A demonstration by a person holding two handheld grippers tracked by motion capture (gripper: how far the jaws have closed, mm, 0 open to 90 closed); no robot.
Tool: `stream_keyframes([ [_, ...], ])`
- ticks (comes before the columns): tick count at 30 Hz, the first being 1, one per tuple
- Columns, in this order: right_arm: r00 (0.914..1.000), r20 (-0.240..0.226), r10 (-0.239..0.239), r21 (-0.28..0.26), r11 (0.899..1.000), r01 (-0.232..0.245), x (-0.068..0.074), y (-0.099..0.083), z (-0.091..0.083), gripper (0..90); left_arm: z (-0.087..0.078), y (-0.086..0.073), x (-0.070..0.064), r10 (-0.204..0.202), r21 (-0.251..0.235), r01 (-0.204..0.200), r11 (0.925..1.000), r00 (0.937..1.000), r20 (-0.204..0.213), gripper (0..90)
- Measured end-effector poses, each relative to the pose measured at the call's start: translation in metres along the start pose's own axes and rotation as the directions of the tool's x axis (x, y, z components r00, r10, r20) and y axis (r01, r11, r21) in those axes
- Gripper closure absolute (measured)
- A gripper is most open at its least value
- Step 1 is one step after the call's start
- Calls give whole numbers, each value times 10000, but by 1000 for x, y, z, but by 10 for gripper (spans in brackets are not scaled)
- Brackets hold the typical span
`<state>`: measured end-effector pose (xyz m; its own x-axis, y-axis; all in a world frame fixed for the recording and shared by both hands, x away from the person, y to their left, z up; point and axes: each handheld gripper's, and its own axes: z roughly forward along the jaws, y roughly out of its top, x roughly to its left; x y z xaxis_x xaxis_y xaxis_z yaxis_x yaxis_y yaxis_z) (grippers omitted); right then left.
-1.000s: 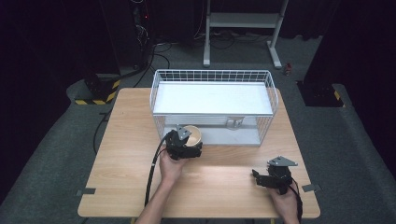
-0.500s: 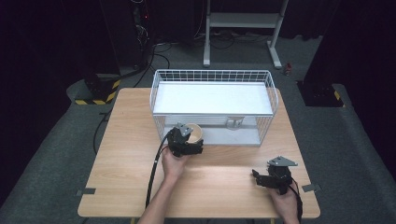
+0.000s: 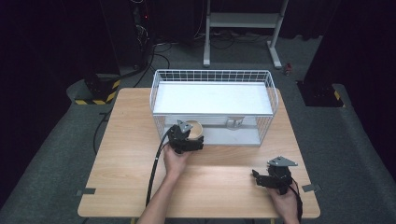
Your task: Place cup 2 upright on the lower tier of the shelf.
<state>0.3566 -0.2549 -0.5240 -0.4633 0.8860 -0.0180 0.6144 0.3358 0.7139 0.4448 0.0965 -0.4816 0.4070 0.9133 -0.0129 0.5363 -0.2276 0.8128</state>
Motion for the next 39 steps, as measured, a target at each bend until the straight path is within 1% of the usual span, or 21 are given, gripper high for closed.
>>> stream_keyframes([
  [3,10000,0,1,1,10000,-1,0,0,0,187,2,0,1,-4,-20,4,10000,10000,-6,87],
  [6,10000,1,2,0,10000,-2,0,0,0,187,6,-1,3,-175,-151,176,9997,9998,56,84],
  [9,10000,0,0,0,10000,0,0,0,0,187,9,-1,2,-353,-189,352,9992,9994,-49,82],
  [10,10000,1,3,-1,10000,-3,0,0,0,187,11,-1,2,-273,-196,270,9994,9995,-160,81],
  [13,10000,2,5,-1,10000,-5,0,0,0,187,13,-1,2,-345,-303,339,9990,9992,-199,80],
  [16,10000,3,3,1,10000,-3,0,0,0,187,13,-1,2,-448,-293,441,9986,9988,-215,80],
  [19,10000,3,-17,4,10000,17,0,0,0,187,12,-1,2,-369,-326,360,9988,9989,-288,75],
  [21,10000,3,-17,7,10000,17,0,0,0,187,12,-1,3,-373,-337,366,9988,9991,-204,66],
  [25,10000,3,-15,4,10000,15,0,0,0,187,10,-1,4,-464,-222,461,9987,9988,-127,10],
  [28,10000,2,-12,6,10000,12,0,0,0,187,7,0,4,-346,-348,346,9988,9994,-14,2],
  [29,10000,3,-16,7,10000,16,0,0,0,187,6,0,5,-199,-388,198,9991,9998,-24,1],
  [32,10000,2,-16,4,10000,16,0,0,0,187,3,0,6,-237,-290,238,9993,9997,59,1],
  [36,10000,2,-46,-5,10000,46,0,0,0,187,0,0,5,-116,-245,119,9996,9999,101,1],
  [39,10000,2,-48,-6,10000,48,0,0,0,187,-2,0,4,-90,-160,93,9998,9997,213,1],
])
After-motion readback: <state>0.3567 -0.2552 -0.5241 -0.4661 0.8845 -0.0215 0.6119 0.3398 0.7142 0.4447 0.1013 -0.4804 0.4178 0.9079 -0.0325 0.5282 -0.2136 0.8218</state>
